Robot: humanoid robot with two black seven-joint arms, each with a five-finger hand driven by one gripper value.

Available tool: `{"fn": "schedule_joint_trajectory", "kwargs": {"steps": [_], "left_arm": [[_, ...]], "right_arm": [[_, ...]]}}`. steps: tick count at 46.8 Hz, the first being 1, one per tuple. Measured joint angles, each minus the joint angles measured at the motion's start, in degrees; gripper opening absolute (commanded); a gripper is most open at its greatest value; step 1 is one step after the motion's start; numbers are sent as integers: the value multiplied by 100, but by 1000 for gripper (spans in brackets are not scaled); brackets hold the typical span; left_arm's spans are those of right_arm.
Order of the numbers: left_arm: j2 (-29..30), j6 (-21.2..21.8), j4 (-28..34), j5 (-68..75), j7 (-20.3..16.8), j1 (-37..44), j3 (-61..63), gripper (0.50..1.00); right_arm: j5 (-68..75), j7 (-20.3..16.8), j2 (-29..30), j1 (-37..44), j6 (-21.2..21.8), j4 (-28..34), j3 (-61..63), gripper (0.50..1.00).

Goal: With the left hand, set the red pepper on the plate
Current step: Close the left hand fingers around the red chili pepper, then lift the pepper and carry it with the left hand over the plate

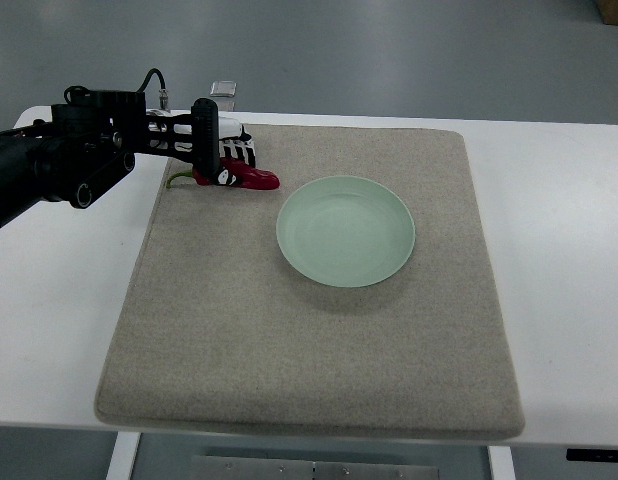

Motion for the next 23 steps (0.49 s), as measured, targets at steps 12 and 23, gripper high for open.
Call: {"fn": "schedule_joint_trajectory", "kwargs": {"steps": [12, 23], "left_arm": [[0, 8, -12, -105, 0, -169, -96, 500], [-14, 24, -281, -182, 0, -358, -241, 500]], "right_arm": [[0, 0, 0, 0, 0, 0, -4, 932], [0, 0, 0, 0, 0, 0, -2, 932]]}}
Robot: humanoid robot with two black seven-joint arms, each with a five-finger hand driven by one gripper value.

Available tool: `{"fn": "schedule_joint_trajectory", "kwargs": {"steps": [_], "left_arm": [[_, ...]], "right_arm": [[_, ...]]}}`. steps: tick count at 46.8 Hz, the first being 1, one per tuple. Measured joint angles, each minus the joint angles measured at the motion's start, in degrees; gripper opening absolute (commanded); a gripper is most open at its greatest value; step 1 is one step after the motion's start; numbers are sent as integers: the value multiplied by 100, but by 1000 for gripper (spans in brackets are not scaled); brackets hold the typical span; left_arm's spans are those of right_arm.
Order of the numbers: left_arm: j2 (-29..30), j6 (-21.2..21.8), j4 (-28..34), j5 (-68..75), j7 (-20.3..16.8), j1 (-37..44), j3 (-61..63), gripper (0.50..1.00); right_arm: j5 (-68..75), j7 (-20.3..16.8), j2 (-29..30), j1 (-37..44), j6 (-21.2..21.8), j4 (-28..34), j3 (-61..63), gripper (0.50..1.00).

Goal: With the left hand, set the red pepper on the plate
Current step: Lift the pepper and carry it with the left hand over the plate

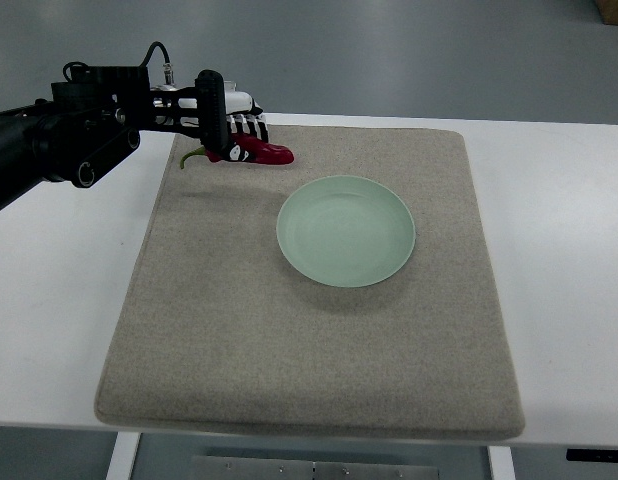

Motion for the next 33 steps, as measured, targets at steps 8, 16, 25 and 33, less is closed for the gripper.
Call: {"fn": "schedule_joint_trajectory", "kwargs": {"steps": [8, 16, 25, 33], "left_arm": [[-60, 0, -423, 0, -7, -59, -146, 500], [-69, -7, -893, 15, -9, -60, -203, 500], [-198, -16, -1156, 26, -9, -99, -206, 500], [-327, -24, -1307, 46, -9, -99, -206, 500]], "right_arm": [[0, 0, 0, 0, 0, 0, 2, 932], [0, -1, 0, 0, 0, 0, 2, 932], [0, -2, 0, 0, 0, 0, -1, 932], [0, -2, 0, 1, 0, 0, -2, 932]]}}
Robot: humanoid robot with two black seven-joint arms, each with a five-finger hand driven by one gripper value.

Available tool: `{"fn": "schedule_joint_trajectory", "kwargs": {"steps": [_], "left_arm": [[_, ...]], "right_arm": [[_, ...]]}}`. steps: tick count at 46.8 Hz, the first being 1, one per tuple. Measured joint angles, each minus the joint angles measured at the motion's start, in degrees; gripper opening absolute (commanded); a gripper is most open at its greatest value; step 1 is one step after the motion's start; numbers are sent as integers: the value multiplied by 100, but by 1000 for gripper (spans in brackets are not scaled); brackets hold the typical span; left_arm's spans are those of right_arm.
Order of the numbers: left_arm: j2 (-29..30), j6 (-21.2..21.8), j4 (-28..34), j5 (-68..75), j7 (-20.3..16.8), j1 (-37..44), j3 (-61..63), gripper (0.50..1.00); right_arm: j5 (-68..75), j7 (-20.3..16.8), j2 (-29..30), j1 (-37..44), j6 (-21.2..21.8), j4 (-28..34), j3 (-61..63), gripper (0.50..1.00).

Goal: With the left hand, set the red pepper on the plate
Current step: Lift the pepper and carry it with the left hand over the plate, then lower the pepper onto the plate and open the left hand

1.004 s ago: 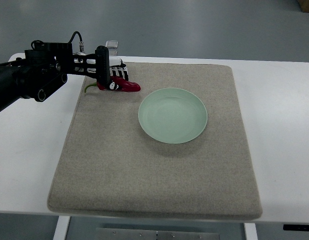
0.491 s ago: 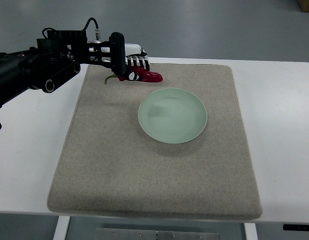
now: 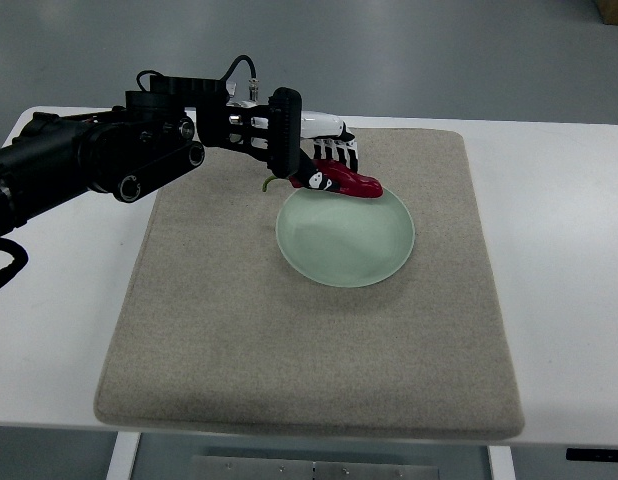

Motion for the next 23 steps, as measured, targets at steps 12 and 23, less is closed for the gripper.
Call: {"fn": "schedule_joint_trajectory", "kwargs": {"steps": [12, 23], "left_arm": [[-246, -7, -62, 31, 6, 73, 37, 500], [-300, -9, -57, 41, 9, 109, 62, 512]], "right_arm": [[0, 1, 0, -1, 0, 0, 5, 932], [0, 1, 0, -1, 0, 0, 3, 932]]}}
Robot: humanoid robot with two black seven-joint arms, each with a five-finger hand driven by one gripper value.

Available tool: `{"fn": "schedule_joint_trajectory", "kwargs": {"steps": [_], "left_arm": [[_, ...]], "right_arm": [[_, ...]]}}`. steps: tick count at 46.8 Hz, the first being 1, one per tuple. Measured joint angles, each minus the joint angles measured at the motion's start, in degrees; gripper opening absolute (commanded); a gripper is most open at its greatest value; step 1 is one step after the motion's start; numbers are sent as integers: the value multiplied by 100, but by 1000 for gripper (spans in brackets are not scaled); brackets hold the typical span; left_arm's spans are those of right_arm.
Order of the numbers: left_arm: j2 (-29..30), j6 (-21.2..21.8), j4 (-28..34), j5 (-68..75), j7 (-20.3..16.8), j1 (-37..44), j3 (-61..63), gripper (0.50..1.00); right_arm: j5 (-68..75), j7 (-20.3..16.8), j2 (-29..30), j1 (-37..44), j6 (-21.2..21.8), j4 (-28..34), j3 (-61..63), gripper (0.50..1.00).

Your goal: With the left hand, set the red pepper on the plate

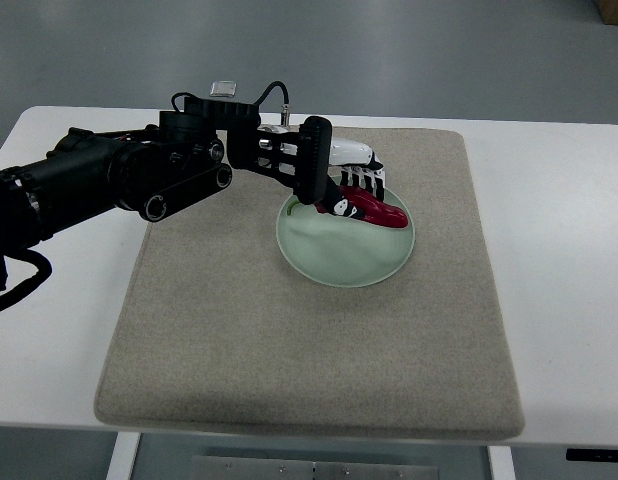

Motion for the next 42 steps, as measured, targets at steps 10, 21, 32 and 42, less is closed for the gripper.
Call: {"fn": "schedule_joint_trajectory", "kwargs": {"steps": [10, 21, 32, 42], "left_arm": [[1, 1, 1, -3, 0, 53, 9, 698], [0, 17, 17, -48, 0, 78, 1, 773], [0, 18, 30, -70, 0, 89, 6, 818], [2, 46, 83, -88, 0, 83, -49, 840]], "right_arm": [[0, 0, 0, 0, 0, 0, -1, 932], [0, 0, 0, 0, 0, 0, -1, 932], [0, 0, 0, 0, 0, 0, -1, 932], [0, 0, 0, 0, 0, 0, -1, 932]]}}
